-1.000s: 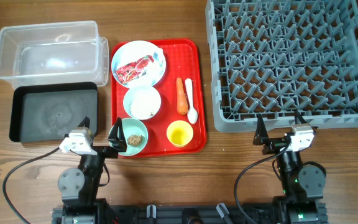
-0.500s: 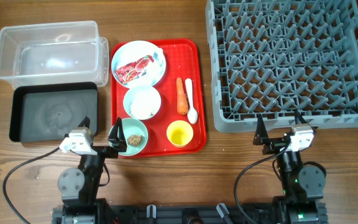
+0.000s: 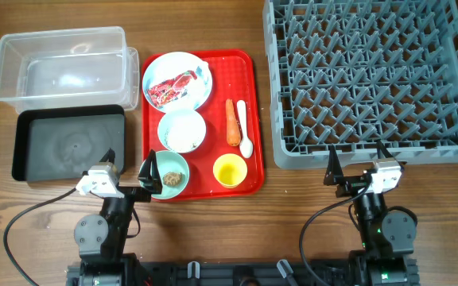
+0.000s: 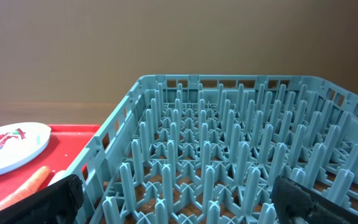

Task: Sort waste into correct bins and load items into the dishwasher rack
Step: 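Raise the left gripper from rest toward the white plate, then lower the left gripper onto the plate and grasp the tissue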

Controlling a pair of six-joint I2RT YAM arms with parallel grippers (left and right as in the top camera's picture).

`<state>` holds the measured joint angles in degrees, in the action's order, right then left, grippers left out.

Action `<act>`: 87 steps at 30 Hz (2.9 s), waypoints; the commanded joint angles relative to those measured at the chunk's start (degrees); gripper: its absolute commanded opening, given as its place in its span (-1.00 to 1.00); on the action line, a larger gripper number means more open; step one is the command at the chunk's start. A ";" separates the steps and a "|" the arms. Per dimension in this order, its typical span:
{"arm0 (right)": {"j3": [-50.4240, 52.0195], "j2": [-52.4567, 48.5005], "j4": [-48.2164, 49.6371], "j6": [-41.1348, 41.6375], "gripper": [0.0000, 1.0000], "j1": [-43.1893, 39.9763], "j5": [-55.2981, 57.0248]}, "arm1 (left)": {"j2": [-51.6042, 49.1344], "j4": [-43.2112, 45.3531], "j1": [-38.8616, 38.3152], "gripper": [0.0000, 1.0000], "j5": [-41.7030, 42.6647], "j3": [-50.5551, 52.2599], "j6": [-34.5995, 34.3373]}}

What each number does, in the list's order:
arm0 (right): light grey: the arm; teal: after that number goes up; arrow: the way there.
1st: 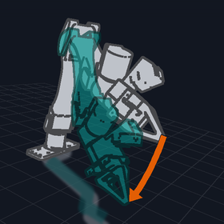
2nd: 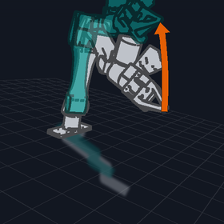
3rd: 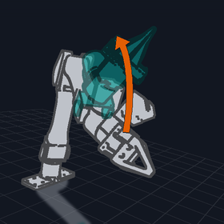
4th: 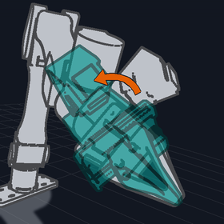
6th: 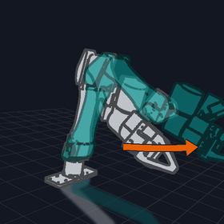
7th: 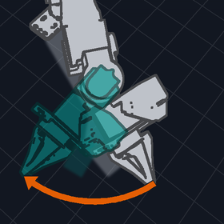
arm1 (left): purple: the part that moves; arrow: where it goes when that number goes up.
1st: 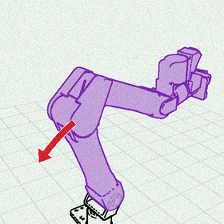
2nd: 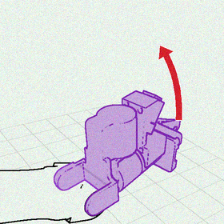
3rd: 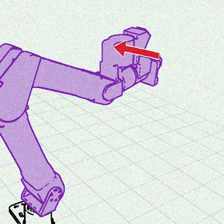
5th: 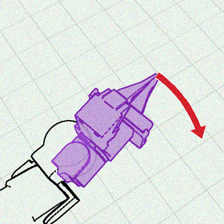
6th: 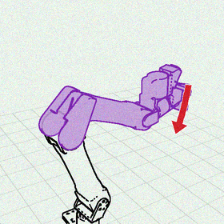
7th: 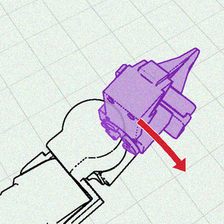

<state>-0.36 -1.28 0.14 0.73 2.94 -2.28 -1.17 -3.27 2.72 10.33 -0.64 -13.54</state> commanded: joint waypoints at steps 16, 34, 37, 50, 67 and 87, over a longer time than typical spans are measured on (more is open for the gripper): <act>0.07 -0.39 0.20 -0.83 0.99 0.09 1.14 | -0.09 -0.22 -0.26 1.00 -0.57 0.33 1.33; 0.04 -0.39 0.24 12.48 0.99 0.09 -1.68 | -0.31 -0.22 -0.26 1.00 -0.76 0.33 1.11; -0.63 -0.85 -0.83 14.45 0.99 0.09 -2.34 | -1.01 -0.24 -0.26 1.00 -0.76 0.31 -1.64; -18.75 -17.00 -12.46 11.04 1.00 0.09 -3.41 | -17.31 -2.62 -0.26 0.99 -0.76 -11.67 -4.92; -49.33 -48.41 -41.18 2.36 0.99 0.09 -3.80 | -62.55 -41.77 -0.26 1.00 4.44 -65.64 0.11; -50.01 -48.76 -41.51 2.43 0.99 0.09 -3.80 | -85.15 -17.40 -8.28 0.99 4.61 -69.22 10.23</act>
<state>-48.82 -50.30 -41.34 4.19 2.94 -5.39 -81.78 -22.20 -4.23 14.94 -69.08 -7.73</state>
